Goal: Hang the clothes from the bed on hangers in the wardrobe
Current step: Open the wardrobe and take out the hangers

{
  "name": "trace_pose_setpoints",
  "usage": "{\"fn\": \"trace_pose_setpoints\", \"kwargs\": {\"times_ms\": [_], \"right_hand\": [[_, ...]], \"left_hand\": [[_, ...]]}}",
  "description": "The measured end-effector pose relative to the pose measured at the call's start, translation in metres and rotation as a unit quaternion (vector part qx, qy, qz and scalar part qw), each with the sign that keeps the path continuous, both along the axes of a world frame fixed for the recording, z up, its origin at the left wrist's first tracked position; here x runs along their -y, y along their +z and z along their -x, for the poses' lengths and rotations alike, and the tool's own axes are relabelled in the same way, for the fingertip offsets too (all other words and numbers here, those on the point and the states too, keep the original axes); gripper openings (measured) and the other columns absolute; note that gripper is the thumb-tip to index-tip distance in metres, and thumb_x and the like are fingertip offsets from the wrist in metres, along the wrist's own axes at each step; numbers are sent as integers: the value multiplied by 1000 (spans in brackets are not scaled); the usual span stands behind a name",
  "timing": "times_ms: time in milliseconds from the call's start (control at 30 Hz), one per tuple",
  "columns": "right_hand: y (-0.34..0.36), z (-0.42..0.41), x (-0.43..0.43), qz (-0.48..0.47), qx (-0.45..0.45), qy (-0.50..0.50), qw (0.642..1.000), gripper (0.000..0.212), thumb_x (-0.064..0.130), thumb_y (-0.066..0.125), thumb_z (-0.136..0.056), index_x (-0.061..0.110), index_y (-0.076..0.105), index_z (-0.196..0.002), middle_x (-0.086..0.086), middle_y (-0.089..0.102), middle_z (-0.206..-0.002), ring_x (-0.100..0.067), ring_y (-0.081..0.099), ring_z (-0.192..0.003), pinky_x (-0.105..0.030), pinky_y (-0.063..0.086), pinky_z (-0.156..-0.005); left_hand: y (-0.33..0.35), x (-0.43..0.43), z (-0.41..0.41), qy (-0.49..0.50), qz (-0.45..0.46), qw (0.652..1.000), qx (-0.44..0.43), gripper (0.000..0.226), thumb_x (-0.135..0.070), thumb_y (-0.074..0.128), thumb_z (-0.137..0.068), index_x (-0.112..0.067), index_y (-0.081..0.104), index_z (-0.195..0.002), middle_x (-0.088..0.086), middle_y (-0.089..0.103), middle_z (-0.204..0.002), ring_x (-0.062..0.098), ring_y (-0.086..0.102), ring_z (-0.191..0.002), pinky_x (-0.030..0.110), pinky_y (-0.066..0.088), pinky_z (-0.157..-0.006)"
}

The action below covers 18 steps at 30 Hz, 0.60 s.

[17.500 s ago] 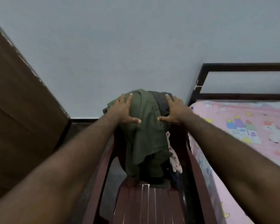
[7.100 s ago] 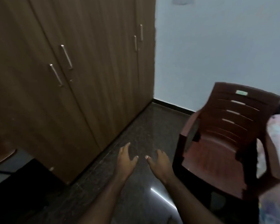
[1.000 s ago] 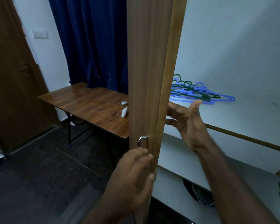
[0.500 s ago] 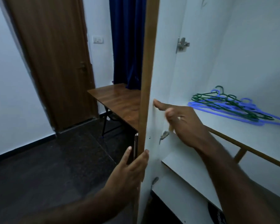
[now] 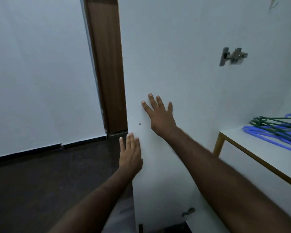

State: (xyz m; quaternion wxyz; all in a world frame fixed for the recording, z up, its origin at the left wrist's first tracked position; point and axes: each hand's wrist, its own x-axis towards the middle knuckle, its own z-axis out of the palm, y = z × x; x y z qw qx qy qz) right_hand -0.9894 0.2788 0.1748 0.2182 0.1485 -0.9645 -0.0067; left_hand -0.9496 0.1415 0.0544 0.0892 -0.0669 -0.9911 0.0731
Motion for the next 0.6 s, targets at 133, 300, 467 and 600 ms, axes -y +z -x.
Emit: {"fn": "trace_pose_setpoints", "kwargs": {"times_ms": [133, 300, 467, 600], "right_hand": [[-16, 16, -12, -7, -38, 28, 999, 85, -7, 34, -90, 29, -4, -157, -3, -20, -163, -28, -18, -149, -59, 1, -119], [-15, 20, -23, -1, -33, 65, 997, 85, -6, 36, -91, 30, -3, -156, -1, -20, -163, -26, -18, -150, -53, 0, -119], [-15, 20, -27, -9, -27, 85, 996, 81, -3, 39, -93, 27, -1, -157, -3, -20, -163, -28, -18, -150, -51, 2, -120], [-4, 20, -39, -19, 19, 124, 992, 83, -2, 46, -90, 24, 4, -157, -1, -20, -163, -24, -17, -150, -47, 9, -122]], "left_hand": [[-5, 7, 21, 68, -135, 988, 18, 102, -50, 52, -92, -5, -19, -150, 15, -13, -161, 31, -10, -149, 59, 1, -117], [-7, -12, 14, 109, -193, 974, 44, 103, -43, 58, -90, -6, -16, -151, 18, -11, -161, 35, -8, -149, 59, 8, -117], [5, -34, 14, 137, -192, 971, 43, 92, -41, 56, -91, -5, -3, -153, 24, -10, -159, 40, -10, -147, 60, 8, -116], [4, -46, 9, 144, -127, 981, 36, 84, -39, 54, -92, -7, 7, -154, 26, -9, -159, 41, -11, -147, 64, 6, -115]]}}
